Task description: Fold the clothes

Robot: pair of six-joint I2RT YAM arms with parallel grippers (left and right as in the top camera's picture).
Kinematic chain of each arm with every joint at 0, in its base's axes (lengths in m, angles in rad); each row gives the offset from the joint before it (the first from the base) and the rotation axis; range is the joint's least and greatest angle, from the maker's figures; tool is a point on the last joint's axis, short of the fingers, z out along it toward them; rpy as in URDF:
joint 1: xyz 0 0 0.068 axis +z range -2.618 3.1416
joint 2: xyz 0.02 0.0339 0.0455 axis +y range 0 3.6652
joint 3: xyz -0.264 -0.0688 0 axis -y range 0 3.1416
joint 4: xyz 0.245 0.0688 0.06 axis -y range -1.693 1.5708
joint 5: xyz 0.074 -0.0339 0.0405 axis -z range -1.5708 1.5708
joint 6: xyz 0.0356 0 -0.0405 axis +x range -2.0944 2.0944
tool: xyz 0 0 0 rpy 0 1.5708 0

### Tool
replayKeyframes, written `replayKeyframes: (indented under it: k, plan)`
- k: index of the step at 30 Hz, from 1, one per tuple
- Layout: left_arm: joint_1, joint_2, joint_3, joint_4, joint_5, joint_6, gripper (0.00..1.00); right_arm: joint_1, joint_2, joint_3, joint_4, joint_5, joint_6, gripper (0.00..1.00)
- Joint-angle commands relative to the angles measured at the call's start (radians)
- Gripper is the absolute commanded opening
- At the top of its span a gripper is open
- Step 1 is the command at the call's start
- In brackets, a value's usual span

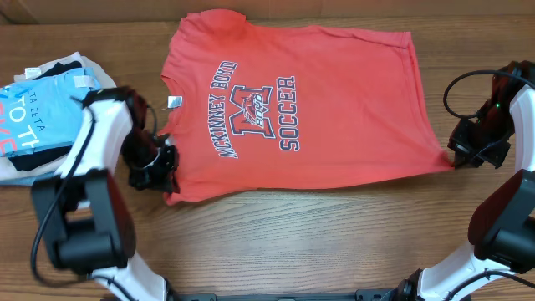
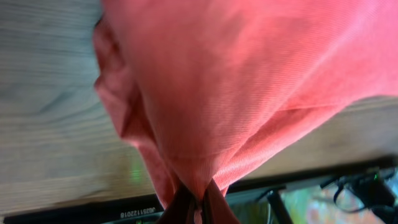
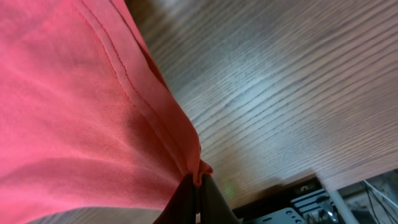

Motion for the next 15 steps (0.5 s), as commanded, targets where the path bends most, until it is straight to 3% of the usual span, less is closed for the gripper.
replayKeyframes:
  k: [1,15]
  plan:
    - [0.044,-0.1,-0.086,0.037,-0.02,-0.064,0.04,-0.006,-0.023,-0.056,0.02,0.021,0.015,0.04]
    - [0.238,-0.276,-0.204,0.014,-0.043,-0.096,0.04,-0.092,-0.036,-0.354,0.178,-0.056,0.03,0.04]
